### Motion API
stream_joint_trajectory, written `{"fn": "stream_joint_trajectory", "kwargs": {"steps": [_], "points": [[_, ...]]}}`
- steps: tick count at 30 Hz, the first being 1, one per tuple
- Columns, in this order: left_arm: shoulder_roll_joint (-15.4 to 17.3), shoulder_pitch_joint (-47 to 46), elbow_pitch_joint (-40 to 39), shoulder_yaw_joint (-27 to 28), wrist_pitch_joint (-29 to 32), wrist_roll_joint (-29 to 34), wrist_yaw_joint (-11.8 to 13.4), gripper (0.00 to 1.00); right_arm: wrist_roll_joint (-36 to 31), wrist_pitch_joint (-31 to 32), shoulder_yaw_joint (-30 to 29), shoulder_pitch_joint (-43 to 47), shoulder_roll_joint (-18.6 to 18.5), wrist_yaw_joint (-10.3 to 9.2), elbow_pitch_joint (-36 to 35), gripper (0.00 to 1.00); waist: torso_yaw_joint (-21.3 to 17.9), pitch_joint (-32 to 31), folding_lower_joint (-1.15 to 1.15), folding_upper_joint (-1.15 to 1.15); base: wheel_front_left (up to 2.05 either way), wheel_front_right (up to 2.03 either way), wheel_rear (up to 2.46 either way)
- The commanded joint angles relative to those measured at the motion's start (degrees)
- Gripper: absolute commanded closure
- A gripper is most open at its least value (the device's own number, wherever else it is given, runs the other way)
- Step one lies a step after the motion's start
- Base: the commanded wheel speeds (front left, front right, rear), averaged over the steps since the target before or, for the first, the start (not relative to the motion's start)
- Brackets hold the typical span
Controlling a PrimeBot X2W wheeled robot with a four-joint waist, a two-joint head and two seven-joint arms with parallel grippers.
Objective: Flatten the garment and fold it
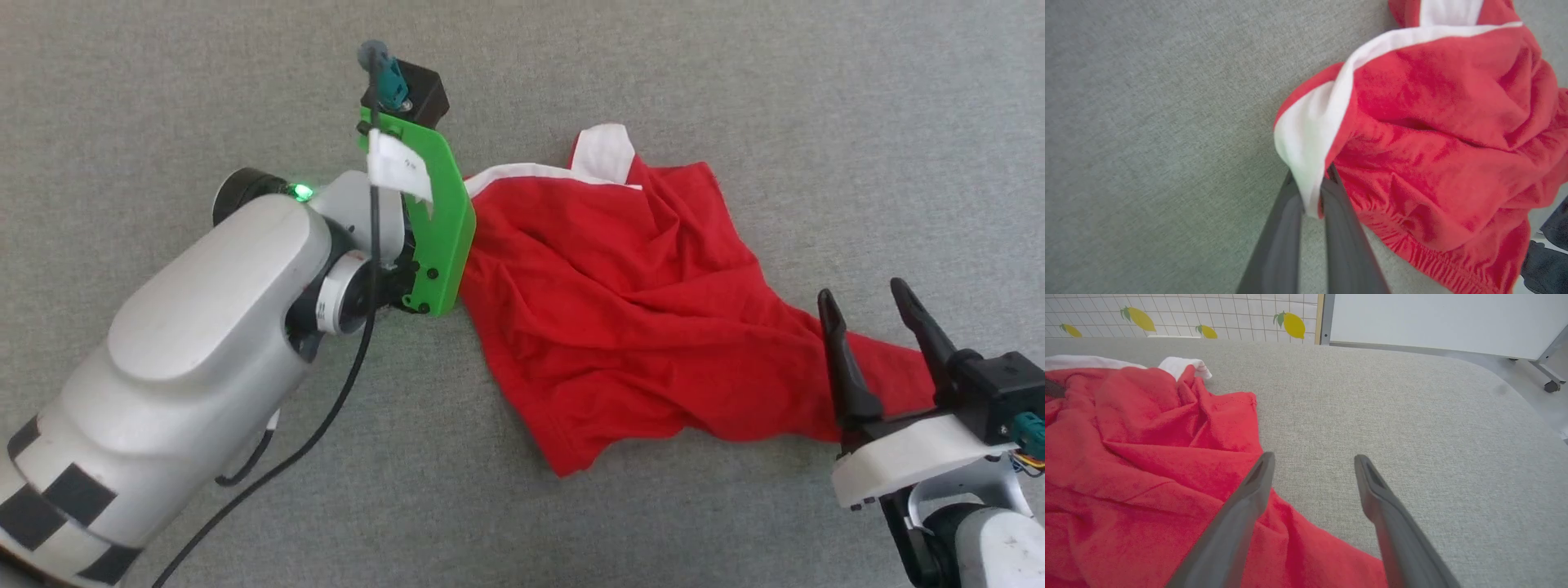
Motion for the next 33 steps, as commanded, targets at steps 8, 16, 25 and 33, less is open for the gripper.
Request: {"fn": "stream_joint_trajectory", "kwargs": {"steps": [8,16,25,33], "points": [[3.24,4.91,-14.13,5.78,-9.22,1.19,4.27,1.0,-0.34,1.03,-0.46,0.17,-0.23,-0.09,1.01,0.0,3.25,-6.21,-0.01,0.0,0.0,0.0,0.0],[8.44,1.93,-16.02,9.84,-10.06,2.82,4.9,1.0,0.13,1.79,1.78,-0.91,-0.29,-0.09,1.61,0.0,2.32,-7.09,-0.01,0.0,0.0,0.0,0.0],[11.36,-5.27,-2.69,11.18,-9.21,4.79,1.08,1.0,0.41,-0.27,4.53,-2.87,1.28,-0.09,3.62,0.0,-2.46,-2.25,-0.01,0.0,0.0,0.0,0.0],[11.37,-6.08,9.45,9.07,-9.17,7.02,0.06,0.0,0.6,-1.55,5.34,-4.54,1.9,-0.09,4.95,0.0,-3.75,-0.67,-0.01,0.0,0.0,0.0,0.0]]}}
